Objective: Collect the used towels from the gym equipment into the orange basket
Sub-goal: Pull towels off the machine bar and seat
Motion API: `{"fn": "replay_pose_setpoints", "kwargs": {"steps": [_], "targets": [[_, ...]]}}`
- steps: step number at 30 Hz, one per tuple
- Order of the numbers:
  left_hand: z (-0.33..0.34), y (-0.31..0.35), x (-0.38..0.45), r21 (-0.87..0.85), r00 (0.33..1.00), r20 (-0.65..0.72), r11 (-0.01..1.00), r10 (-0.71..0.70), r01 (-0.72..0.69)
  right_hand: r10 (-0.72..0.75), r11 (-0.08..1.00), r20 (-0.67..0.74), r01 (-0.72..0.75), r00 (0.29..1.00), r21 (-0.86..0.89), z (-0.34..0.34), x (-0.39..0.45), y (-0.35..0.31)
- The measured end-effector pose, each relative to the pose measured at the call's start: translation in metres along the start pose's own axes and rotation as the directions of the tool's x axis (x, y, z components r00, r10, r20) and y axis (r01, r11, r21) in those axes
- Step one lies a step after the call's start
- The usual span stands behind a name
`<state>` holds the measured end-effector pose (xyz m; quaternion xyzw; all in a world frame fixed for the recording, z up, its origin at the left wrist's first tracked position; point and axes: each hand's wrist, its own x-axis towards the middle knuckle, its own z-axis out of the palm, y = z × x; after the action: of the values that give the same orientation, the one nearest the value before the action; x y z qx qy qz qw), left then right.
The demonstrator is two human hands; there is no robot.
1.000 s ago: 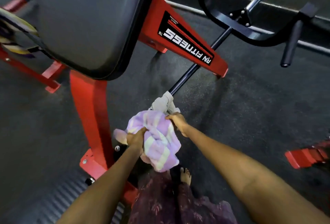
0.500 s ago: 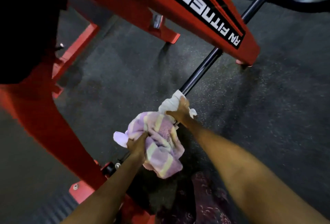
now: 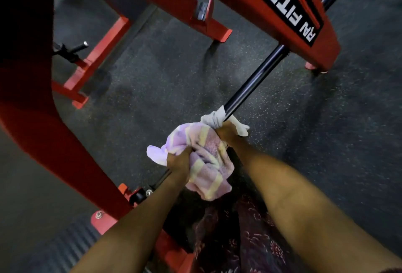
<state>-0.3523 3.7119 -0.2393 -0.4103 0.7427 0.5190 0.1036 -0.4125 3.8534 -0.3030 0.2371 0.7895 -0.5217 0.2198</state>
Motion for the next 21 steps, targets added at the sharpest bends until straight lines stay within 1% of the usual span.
{"fn": "replay_pose_setpoints", "kwargs": {"steps": [2, 3, 6, 11, 13, 16, 18, 19, 21], "targets": [[-0.006, 0.003, -0.011, 0.005, 0.998, -0.021, 0.998, -0.056, 0.057, 0.007, 1.000, 0.006, -0.007, 1.000, 0.010, -0.013, -0.016, -0.012], [-0.010, 0.004, -0.016, 0.011, 0.999, -0.021, 0.999, -0.048, 0.049, 0.018, 0.999, -0.003, -0.018, 1.000, 0.031, -0.021, -0.028, -0.019], [-0.025, 0.020, -0.051, 0.007, 1.000, -0.021, 1.000, -0.021, 0.022, -0.049, 0.998, -0.030, 0.048, 0.998, -0.027, -0.053, -0.070, -0.041], [-0.045, 0.053, -0.108, -0.013, 0.998, 0.030, 0.998, 0.063, -0.063, -0.126, 0.991, -0.035, 0.127, 0.991, 0.032, -0.101, -0.149, -0.074], [-0.056, 0.070, -0.130, 0.012, 0.993, 0.058, 0.994, 0.103, -0.104, -0.157, 0.987, -0.066, 0.159, 0.985, 0.035, -0.118, -0.185, -0.091], [-0.064, 0.090, -0.155, -0.060, 0.985, 0.118, 0.991, 0.124, -0.118, -0.201, 0.979, -0.168, 0.204, 0.965, -0.002, -0.136, -0.228, -0.116], [-0.075, 0.109, -0.179, -0.085, 0.986, 0.130, 0.992, 0.099, -0.089, -0.232, 0.973, -0.210, 0.226, 0.950, -0.053, -0.146, -0.263, -0.136], [-0.077, 0.114, -0.185, -0.089, 0.988, 0.119, 0.993, 0.093, -0.083, -0.256, 0.967, -0.228, 0.245, 0.939, -0.074, -0.149, -0.273, -0.142], [-0.086, 0.126, -0.199, -0.041, 0.991, 0.074, 0.994, 0.107, -0.104, -0.332, 0.941, -0.269, 0.299, 0.904, -0.157, -0.154, -0.301, -0.156]]}}
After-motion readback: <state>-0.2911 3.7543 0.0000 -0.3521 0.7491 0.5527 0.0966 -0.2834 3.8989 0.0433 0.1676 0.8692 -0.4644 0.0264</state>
